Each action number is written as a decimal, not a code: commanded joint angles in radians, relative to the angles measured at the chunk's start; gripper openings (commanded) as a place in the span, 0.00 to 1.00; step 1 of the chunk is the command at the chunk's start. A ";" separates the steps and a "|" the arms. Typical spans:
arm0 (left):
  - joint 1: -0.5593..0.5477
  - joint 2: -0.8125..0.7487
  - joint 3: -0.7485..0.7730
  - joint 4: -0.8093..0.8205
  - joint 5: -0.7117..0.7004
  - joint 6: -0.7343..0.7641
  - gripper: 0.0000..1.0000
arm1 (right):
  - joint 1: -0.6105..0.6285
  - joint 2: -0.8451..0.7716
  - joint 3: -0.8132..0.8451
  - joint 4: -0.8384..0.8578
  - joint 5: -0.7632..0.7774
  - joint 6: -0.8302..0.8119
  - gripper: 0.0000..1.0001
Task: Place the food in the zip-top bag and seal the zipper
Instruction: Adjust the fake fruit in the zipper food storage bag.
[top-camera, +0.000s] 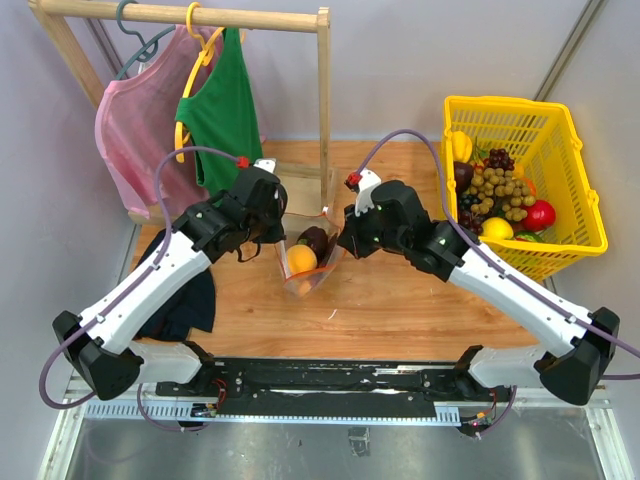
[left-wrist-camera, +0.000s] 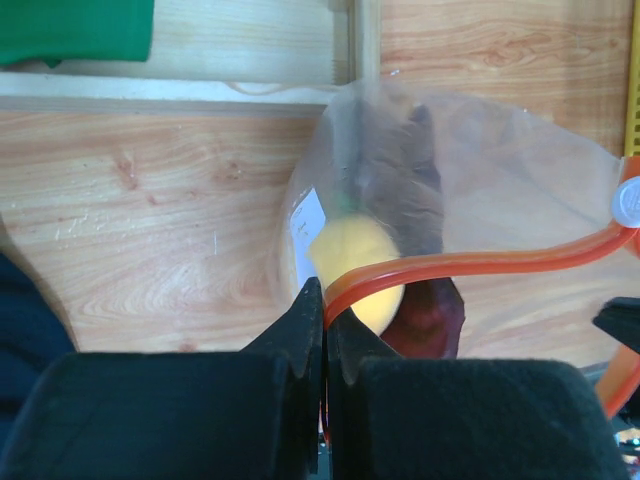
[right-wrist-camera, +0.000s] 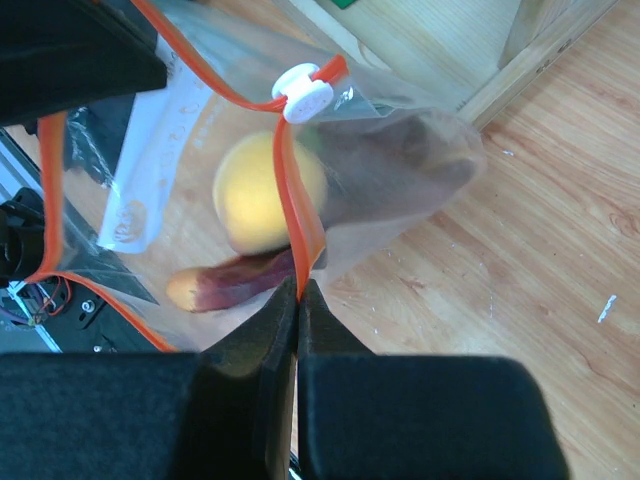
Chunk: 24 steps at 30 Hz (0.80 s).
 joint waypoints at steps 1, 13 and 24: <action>-0.005 -0.003 0.043 -0.004 -0.042 0.017 0.00 | 0.014 0.014 0.038 -0.003 0.025 -0.032 0.01; -0.005 -0.008 -0.018 0.087 -0.028 0.011 0.00 | 0.012 0.014 0.011 0.118 -0.013 -0.046 0.01; -0.005 -0.040 -0.067 0.135 0.009 0.046 0.01 | 0.005 0.000 0.015 -0.025 0.120 -0.087 0.15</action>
